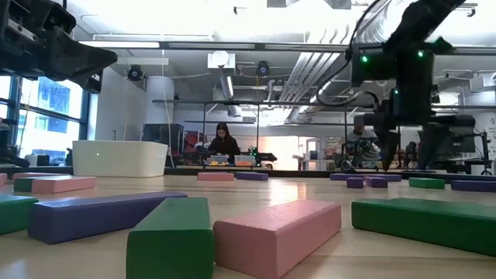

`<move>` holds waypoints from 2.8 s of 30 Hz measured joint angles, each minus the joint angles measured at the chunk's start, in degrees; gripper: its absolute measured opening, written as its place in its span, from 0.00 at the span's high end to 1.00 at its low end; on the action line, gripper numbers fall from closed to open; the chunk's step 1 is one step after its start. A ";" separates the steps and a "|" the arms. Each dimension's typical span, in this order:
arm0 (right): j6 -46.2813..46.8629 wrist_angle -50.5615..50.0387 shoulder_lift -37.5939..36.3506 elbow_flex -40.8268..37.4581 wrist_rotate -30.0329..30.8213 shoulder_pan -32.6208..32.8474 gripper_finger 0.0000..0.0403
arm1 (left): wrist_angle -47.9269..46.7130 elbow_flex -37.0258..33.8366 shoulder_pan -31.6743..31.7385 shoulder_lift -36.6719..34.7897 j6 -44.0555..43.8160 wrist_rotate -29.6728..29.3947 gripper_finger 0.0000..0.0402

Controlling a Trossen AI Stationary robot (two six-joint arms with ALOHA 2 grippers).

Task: Sort blocks
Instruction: Put the green wooden block into the black bin

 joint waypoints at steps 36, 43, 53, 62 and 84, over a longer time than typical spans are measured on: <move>-2.74 2.81 -3.78 -3.76 -2.83 -4.26 0.95 | 0.00 0.01 0.00 0.00 0.00 -0.02 1.00; -10.36 -4.64 -13.24 10.16 1.76 1.53 0.96 | 0.01 0.02 0.00 -0.01 0.00 -0.02 1.00; -0.03 -2.92 -13.58 18.64 -8.19 29.16 0.99 | 0.01 0.01 0.00 0.00 -0.01 -0.02 1.00; 24.23 3.16 -1.85 18.60 -30.51 57.63 0.99 | 0.00 0.02 0.00 0.00 -0.02 -0.02 1.00; 54.88 -4.33 2.21 18.58 -30.32 71.90 0.79 | 0.00 0.00 0.00 -0.01 0.00 -0.02 1.00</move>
